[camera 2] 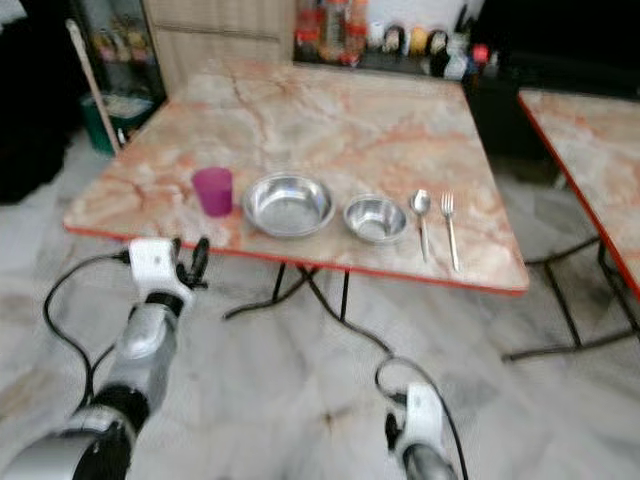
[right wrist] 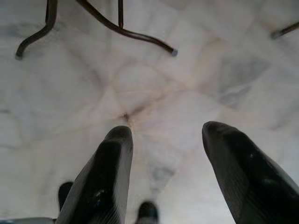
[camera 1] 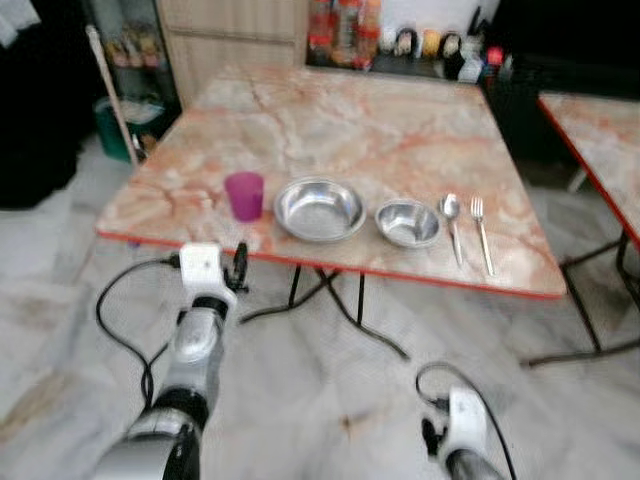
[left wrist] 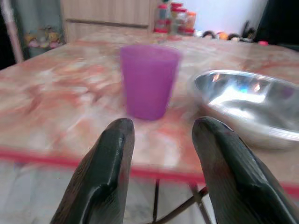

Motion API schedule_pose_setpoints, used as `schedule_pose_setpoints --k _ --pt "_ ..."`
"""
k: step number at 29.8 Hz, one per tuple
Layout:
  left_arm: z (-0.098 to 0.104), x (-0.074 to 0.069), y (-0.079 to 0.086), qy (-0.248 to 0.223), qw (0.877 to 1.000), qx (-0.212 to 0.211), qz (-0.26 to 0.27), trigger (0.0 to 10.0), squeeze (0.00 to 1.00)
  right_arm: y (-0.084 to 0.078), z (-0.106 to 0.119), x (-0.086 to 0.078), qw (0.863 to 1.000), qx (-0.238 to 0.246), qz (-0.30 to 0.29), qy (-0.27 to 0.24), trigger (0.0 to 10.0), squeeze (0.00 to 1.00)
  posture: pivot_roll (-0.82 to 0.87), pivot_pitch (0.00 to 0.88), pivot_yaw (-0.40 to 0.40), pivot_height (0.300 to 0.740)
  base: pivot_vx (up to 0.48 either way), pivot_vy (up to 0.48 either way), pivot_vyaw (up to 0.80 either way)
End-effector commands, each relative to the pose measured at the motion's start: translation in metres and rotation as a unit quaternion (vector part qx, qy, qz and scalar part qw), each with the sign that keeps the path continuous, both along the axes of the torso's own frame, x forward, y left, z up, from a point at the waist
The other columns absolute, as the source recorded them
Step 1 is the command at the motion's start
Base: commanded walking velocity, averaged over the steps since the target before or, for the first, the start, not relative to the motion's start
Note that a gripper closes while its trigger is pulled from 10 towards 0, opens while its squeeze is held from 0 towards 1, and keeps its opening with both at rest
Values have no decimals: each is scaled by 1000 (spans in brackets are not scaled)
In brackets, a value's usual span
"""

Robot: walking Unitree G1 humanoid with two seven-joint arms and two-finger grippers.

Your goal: Setting the table

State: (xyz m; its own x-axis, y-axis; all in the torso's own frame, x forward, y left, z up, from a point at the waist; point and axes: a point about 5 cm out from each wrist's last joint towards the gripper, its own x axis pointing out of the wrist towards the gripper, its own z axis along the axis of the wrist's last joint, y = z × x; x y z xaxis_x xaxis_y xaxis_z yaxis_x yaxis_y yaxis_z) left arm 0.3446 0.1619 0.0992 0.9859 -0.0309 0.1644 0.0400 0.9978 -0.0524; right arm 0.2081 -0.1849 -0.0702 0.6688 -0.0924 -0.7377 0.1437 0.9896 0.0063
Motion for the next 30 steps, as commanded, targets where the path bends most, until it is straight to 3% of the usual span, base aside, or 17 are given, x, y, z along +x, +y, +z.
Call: schedule_pose_setpoints --k 1,6,19,20,30 --pt "2 1 -12 -5 1000 -2 -18 10000 0 -11 -2 -6 1000 -9 -11 8 10000 0 77 103 -45 740 401 0 0" --pt "2 0 -10 -9 1000 -2 -17 10000 0 -11 -2 -6 1000 -11 -7 7 10000 0 80 103 -43 740 386 0 0" --pt "-9 -7 -11 9 1000 -2 -10 10000 0 -9 -3 -7 1000 -13 3 12 10000 0 83 83 -37 740 0 0 0" --pt "-8 -6 -13 6 1000 -6 -16 10000 1000 -9 -3 -7 1000 -13 3 12 10000 0 83 81 -35 740 0 0 0" --pt "7 -1 -19 -26 998 -37 -33 10000 1000 -7 -4 -8 1000 -10 6 14 10000 0 86 58 -26 740 0 0 0"
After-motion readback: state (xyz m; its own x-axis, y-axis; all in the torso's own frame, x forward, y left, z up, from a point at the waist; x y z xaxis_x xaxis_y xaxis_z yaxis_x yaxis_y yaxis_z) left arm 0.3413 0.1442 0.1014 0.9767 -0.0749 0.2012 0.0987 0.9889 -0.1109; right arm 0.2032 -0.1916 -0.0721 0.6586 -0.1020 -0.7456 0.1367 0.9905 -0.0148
